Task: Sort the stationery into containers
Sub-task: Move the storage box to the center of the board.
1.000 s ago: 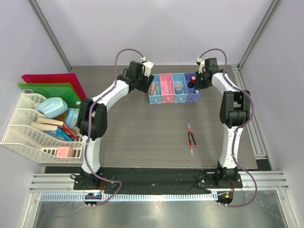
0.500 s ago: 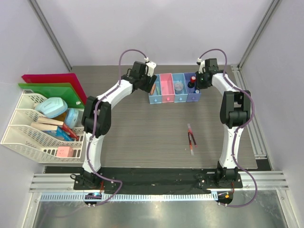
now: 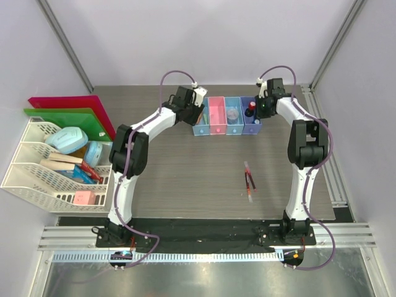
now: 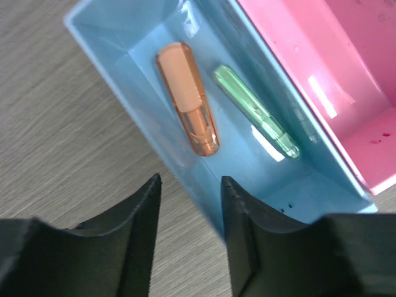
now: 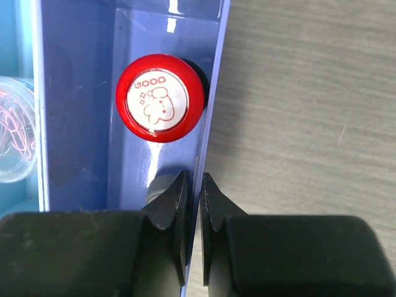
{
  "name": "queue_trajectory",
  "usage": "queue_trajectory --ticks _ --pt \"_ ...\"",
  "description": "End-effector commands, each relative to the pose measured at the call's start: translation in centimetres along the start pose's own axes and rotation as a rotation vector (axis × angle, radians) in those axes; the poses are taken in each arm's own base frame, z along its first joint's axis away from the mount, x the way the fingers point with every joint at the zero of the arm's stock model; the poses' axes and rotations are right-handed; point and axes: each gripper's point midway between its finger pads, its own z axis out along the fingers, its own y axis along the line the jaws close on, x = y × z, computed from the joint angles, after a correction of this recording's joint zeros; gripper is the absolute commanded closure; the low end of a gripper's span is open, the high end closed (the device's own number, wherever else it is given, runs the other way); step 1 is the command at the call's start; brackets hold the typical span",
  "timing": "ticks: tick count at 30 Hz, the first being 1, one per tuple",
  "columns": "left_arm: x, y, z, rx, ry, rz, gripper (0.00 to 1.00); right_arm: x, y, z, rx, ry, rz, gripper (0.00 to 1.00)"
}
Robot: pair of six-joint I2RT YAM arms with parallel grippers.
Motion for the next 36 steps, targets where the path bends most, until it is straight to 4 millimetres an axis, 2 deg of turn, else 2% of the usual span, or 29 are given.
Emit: queue_trajectory --ticks 1,5,6,8,9,10,14,19,24,26,28,36 --pt "1.0 -0.6 -1.3 0.018 0.017 0.007 0.59 -1.6 2.3 -3.6 -0.038 -0.055 -0.039 0.86" --pt "2.2 -1.1 -2.5 0.039 0.033 0.012 0.65 -0.5 3.3 -4.0 -0.05 -0.049 -0.053 0.87" --pt "3.3 -1.3 -2.6 0.044 0.055 0.012 0.65 -0.4 3.5 -4.1 -0.052 -0.047 -0.052 0.87" --pt "3.2 -1.4 -3.5 0.046 0.038 0.016 0.65 0.1 4.0 -4.3 -0.06 -0.043 -0.056 0.87" --pt "4.4 -1.6 -3.6 0.052 0.057 0.014 0.65 0.4 4.1 -4.4 -0.054 -0.04 -0.051 0.87" --pt "4.1 -1.6 -4.2 0.051 0.048 0.017 0.65 0.5 4.3 -4.7 -0.055 -0.045 -0.051 0.87" --pt "5.7 -2.0 -5.1 0.062 0.072 0.016 0.64 2.2 5.6 -4.8 -0.055 -0.038 -0.051 0.87" --pt "5.9 -2.0 -6.0 0.055 0.072 0.028 0.61 3.7 6.9 -4.7 -0.025 -0.033 -0.063 0.87" --pt "6.0 -1.9 -6.9 0.051 0.077 0.036 0.56 4.0 8.7 -5.2 -0.009 -0.044 -0.085 0.88" --pt "6.0 -1.7 -7.1 0.043 0.083 0.041 0.55 4.1 8.8 -5.2 0.02 -0.05 -0.102 0.88" --pt "6.1 -1.6 -7.2 0.035 0.089 0.045 0.55 4.6 10.1 -5.0 0.013 -0.043 -0.128 0.88" --pt "5.5 -1.0 -6.5 0.008 0.109 0.08 0.55 4.7 11.2 -4.8 0.066 -0.046 -0.166 0.88"
